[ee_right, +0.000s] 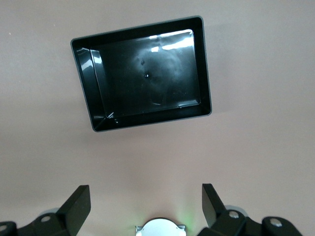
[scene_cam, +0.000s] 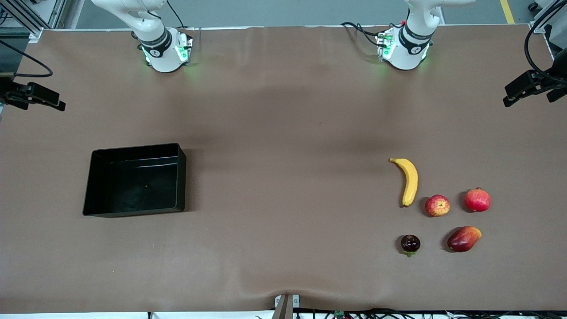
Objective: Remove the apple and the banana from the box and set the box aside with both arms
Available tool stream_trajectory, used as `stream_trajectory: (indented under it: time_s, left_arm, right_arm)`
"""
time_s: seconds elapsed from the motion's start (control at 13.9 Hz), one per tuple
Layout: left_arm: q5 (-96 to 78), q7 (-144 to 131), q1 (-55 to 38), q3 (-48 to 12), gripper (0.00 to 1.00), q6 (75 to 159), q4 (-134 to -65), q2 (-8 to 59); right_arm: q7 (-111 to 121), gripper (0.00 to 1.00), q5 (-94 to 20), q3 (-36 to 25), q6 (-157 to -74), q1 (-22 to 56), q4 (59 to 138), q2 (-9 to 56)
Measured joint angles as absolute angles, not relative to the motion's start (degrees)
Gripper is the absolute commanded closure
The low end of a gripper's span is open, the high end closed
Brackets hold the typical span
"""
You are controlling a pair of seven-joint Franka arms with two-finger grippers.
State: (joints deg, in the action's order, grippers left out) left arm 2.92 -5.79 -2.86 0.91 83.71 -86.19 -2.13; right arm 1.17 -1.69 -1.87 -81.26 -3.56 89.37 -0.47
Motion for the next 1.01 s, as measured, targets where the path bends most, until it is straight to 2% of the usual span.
stream_trajectory:
  time_s: [1.01]
  left_arm:
    - [2.92,-5.79,-2.96,0.84,0.00,83.58,-86.13,-2.13]
  right_arm:
    - [0.64,0.00,-1.69,-1.77,-82.37,-1.90,89.11,-0.48]
